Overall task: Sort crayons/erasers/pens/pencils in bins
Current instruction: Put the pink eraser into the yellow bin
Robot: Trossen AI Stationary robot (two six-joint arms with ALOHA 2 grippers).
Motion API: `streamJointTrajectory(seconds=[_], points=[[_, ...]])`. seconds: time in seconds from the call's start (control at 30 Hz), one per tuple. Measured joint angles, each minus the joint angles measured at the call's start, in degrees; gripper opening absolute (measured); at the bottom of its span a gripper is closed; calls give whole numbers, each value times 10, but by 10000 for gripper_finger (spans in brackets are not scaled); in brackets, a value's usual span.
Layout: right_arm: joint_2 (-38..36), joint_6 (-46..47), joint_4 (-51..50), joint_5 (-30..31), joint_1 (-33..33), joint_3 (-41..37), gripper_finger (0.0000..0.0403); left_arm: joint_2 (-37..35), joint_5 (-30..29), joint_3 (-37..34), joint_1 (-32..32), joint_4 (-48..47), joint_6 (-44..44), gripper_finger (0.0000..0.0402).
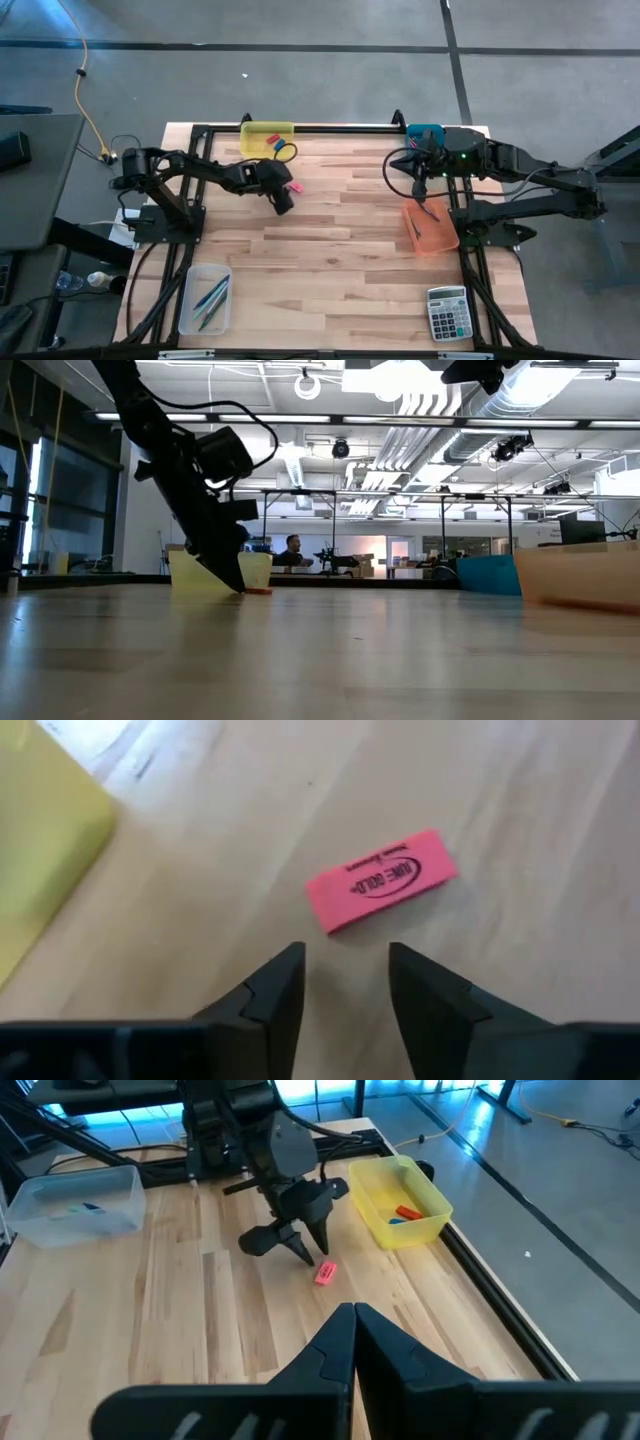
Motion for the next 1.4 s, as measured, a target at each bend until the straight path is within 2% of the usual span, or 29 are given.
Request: streamJointTrajectory(seconds=[0.1, 0.3, 0.37, 0.53, 0.67, 0.83, 0.93, 1.07, 1.27, 1.4], points=[[0, 0, 0, 0, 0, 0, 0, 0, -3, -1, 6, 6, 1, 109], [0, 0, 0, 0, 0, 0, 0, 0, -4, -1, 11, 21, 28, 36], [0, 0, 0, 0, 0, 0, 0, -5, 20, 4, 8, 29, 42, 25], [0, 2, 0, 0, 0, 0, 0, -7, 87, 60, -5, 3, 86, 44], [0, 4, 0, 0, 0, 0, 0, 3, 83, 91, -1, -30, 138, 86], [0, 4, 0, 0, 0, 0, 0, 45, 78, 92, 43, -57, 104, 120], [0, 4, 0, 0, 0, 0, 0, 65, 87, 94, 56, -55, 90, 114], [0, 4, 0, 0, 0, 0, 0, 75, 129, 96, 56, -66, 88, 92], [0, 4, 0, 0, 0, 0, 0, 49, 160, 94, 27, -95, 40, 57], [0, 3, 0, 0, 0, 0, 0, 20, 258, 90, 1, -132, 30, 42]])
